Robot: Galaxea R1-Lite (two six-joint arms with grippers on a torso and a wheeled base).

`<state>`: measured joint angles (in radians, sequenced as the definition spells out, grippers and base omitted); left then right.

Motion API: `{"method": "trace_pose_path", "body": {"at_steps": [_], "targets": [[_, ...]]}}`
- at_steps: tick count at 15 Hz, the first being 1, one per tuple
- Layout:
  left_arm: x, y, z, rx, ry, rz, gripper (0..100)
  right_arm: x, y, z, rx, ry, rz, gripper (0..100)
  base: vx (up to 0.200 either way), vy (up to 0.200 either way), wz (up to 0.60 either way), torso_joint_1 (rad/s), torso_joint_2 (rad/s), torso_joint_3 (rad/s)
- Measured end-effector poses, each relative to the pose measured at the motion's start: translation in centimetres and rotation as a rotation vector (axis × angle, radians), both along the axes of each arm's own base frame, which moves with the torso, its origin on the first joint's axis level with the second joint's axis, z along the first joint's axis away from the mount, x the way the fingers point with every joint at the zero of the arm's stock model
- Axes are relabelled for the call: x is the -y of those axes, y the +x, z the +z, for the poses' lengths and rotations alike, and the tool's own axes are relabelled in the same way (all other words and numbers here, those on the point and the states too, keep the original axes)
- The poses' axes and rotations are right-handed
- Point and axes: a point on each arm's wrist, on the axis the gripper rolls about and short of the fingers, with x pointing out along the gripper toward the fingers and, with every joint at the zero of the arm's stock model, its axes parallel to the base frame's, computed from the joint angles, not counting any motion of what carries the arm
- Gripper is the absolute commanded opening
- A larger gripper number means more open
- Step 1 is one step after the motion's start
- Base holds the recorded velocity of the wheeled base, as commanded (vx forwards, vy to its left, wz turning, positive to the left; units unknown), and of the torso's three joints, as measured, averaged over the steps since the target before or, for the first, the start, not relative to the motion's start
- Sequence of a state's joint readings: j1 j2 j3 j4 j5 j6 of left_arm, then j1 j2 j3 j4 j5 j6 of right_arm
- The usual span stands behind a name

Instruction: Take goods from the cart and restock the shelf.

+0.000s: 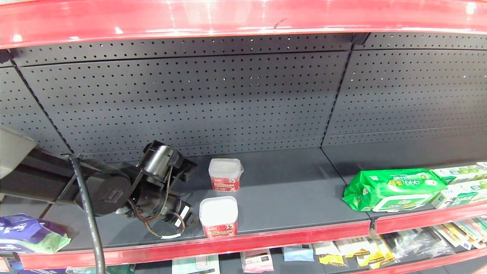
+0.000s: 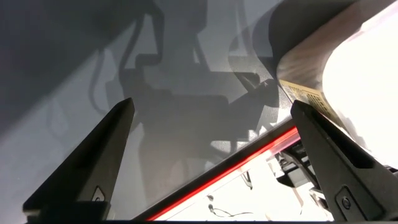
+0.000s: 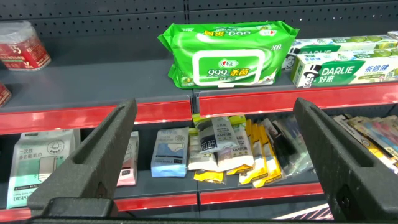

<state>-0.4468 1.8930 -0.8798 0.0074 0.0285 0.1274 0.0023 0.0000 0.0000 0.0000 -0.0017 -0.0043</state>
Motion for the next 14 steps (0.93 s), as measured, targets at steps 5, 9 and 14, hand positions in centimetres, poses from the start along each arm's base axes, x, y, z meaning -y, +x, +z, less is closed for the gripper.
{"method": "trace_pose_path", "body": {"at_steps": [5, 9, 14], "targets": [[0.28, 0.08, 0.13, 0.007, -0.004, -0.006, 100, 0.0, 0.0, 0.0, 0.0, 0.0, 0.0, 100, 0.0, 0.0, 0.0, 0.0, 0.0, 0.0], [0.34, 0.13, 0.02, 0.005, -0.003, -0.006, 100, 0.0, 0.0, 0.0, 0.0, 0.0, 0.0, 100, 0.0, 0.0, 0.0, 0.0, 0.0, 0.0], [0.52, 0.21, 0.12, 0.008, -0.008, -0.012, 100, 0.0, 0.0, 0.0, 0.0, 0.0, 0.0, 100, 0.0, 0.0, 0.0, 0.0, 0.0, 0.0]]}}
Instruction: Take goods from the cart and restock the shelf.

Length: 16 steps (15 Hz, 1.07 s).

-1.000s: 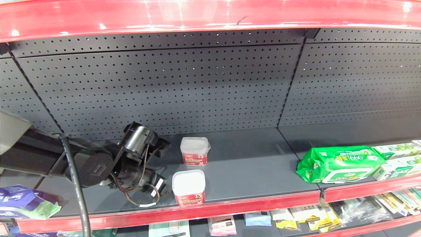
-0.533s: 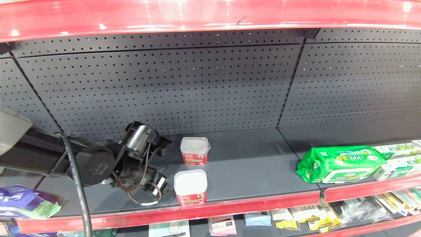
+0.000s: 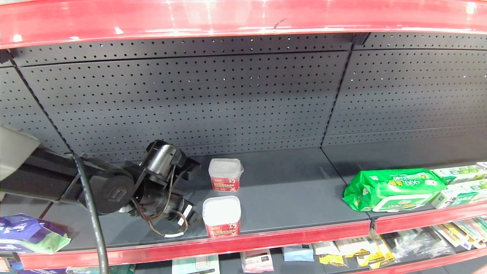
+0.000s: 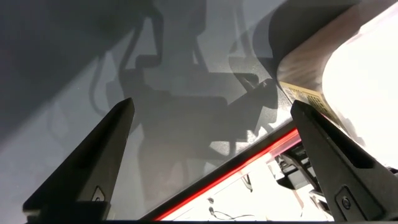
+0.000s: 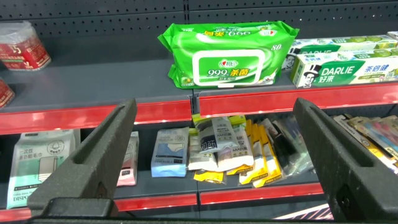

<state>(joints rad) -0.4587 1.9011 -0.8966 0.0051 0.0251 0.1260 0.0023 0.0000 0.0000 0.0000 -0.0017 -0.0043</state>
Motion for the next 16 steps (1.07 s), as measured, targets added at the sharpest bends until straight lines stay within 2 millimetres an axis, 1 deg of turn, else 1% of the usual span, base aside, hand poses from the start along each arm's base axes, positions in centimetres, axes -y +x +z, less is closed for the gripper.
{"method": "trace_pose_path", "body": {"at_steps": [16], "targets": [[0.57, 0.17, -0.07, 0.011, -0.009, -0.012, 100, 0.0, 0.0, 0.0, 0.0, 0.0, 0.001, 100, 0.0, 0.0, 0.0, 0.0, 0.0, 0.0]]}}
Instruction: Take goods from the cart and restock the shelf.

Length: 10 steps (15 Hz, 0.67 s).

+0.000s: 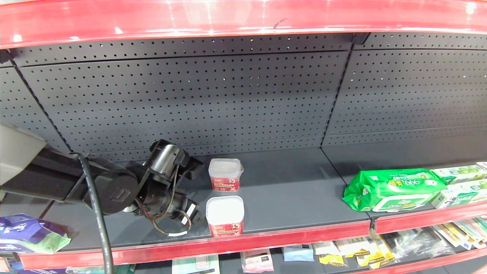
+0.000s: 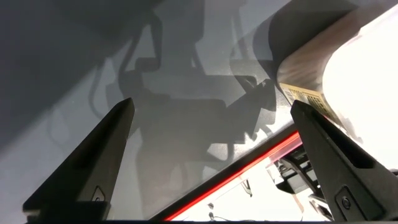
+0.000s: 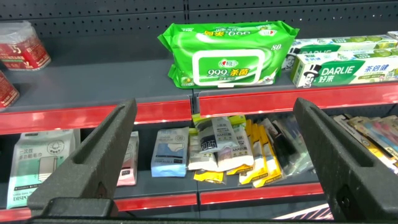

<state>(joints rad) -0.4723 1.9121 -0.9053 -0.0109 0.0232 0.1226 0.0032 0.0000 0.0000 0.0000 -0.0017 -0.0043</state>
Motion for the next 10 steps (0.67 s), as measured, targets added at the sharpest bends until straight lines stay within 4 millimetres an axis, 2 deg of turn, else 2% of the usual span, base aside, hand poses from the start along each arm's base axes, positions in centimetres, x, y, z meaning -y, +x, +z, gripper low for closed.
{"method": "trace_pose_path", "body": {"at_steps": [10], "targets": [[0.49, 0.12, 0.32, 0.011, -0.013, -0.014, 100, 0.0, 0.0, 0.0, 0.0, 0.0, -0.001, 100, 0.0, 0.0, 0.0, 0.0, 0.0, 0.0]]}}
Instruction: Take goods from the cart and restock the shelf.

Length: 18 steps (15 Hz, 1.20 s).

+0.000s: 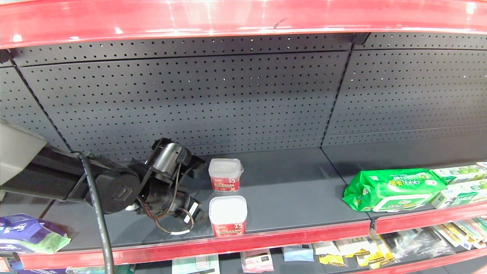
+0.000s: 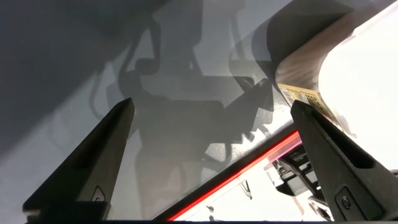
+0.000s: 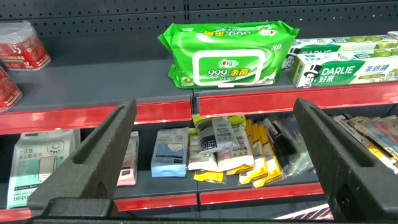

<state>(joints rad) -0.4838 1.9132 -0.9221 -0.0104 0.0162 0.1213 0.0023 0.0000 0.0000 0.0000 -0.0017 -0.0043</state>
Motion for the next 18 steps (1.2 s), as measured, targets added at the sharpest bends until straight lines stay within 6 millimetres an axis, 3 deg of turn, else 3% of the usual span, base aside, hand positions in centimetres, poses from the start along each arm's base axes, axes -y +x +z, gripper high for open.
{"method": "trace_pose_path", "body": {"at_steps": [18], "targets": [[0.62, 0.04, -0.2, 0.003, -0.011, -0.02, 100, 0.0, 0.0, 0.0, 0.0, 0.0, 0.0, 100, 0.0, 0.0, 0.0, 0.0, 0.0, 0.0]]}}
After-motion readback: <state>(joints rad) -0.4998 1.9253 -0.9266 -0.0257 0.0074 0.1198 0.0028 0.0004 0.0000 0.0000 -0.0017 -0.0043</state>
